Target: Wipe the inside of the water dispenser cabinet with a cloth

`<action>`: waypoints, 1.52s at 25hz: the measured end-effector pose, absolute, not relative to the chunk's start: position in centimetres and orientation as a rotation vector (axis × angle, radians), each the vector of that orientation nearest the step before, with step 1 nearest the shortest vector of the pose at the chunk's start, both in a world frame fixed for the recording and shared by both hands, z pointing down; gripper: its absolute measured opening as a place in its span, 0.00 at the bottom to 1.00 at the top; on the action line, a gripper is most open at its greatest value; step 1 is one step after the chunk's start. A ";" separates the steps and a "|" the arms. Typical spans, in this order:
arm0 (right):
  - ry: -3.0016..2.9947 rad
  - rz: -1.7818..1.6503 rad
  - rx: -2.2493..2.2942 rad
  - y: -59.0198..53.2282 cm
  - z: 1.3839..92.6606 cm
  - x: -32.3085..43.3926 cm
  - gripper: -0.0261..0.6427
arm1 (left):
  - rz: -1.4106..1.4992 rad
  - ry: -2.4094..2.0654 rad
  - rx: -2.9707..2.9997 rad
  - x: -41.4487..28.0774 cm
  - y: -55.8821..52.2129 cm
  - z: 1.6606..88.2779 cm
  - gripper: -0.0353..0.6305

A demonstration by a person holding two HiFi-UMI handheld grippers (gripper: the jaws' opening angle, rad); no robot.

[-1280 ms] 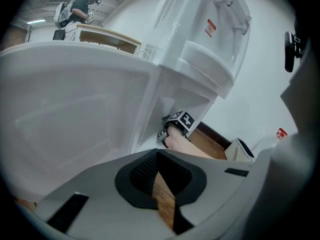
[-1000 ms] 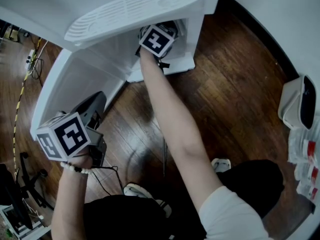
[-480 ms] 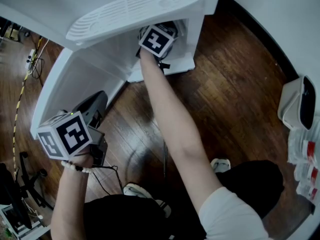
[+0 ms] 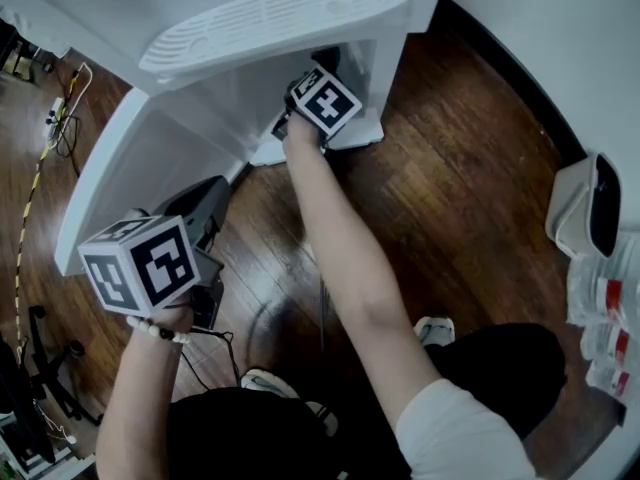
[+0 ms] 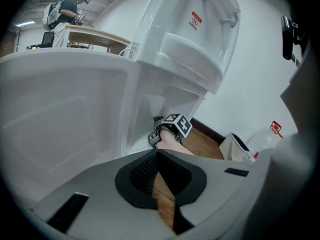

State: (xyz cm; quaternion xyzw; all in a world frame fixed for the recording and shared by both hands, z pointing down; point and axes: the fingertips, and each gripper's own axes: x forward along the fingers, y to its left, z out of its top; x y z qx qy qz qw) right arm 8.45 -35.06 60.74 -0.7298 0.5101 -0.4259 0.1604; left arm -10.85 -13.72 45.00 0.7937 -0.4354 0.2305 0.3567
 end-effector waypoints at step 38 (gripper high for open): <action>1.610 -0.784 -1.845 -25.5 46.1 12.0 0.11 | 0.478 -0.998 2.121 -8.8 -12.0 41.1 0.05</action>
